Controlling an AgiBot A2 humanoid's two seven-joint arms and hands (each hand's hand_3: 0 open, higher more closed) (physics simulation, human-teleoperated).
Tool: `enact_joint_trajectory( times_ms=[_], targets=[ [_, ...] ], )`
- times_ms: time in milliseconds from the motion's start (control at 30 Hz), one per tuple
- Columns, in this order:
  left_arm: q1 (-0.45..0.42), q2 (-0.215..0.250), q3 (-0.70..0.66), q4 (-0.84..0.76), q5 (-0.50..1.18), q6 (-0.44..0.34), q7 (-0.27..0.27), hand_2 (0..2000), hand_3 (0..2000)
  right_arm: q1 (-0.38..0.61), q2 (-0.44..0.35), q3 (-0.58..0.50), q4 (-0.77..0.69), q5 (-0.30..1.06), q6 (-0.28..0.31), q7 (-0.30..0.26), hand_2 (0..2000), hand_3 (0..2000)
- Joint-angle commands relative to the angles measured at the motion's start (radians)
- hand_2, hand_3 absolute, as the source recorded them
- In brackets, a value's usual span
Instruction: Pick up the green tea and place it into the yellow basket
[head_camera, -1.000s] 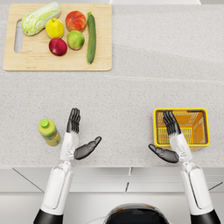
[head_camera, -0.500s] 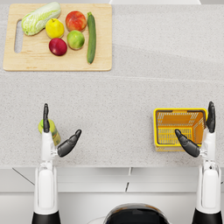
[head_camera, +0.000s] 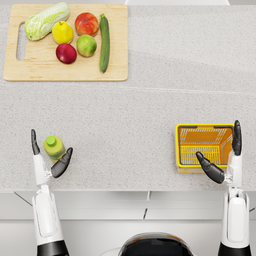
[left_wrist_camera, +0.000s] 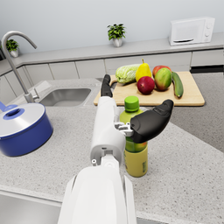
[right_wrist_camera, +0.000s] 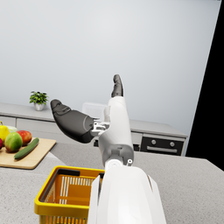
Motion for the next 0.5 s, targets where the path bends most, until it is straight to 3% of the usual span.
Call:
enact_joint_trajectory(
  times_ms=[33, 133, 367, 400, 433, 500],
  targets=[
    [0.111, -0.003, 0.038, 0.222, 0.0, 0.0, 0.0, 0, 0, -0.015, -0.001, 0.032, 0.015, 0.0, 0.0, 0.0, 0, 0],
    [0.194, 0.004, 0.071, 0.393, 0.0, 0.0, 0.0, 0, 0, -0.01, -0.006, 0.036, 0.02, 0.0, 0.0, 0.0, 0, 0],
    [0.294, 0.018, 0.105, 0.64, 0.0, 0.0, 0.0, 0, 0, 0.007, -0.018, 0.061, 0.013, 0.0, 0.0, 0.0, 0, 0],
    [0.288, 0.019, 0.09, 0.626, 0.0, -0.003, -0.001, 1361, 327, 0.009, -0.02, 0.061, 0.007, 0.0, 0.0, 0.0, 0, 0],
    [0.274, 0.02, 0.082, 0.594, 0.0, -0.036, 0.0, 2000, 653, 0.009, -0.021, 0.06, 0.007, 0.0, 0.0, 0.0, 0, 0],
    [0.259, 0.023, 0.073, 0.546, 0.0, -0.025, -0.001, 2000, 1307, 0.007, -0.024, 0.057, 0.013, 0.0, 0.0, 0.0, 0, 0]
  ],
)
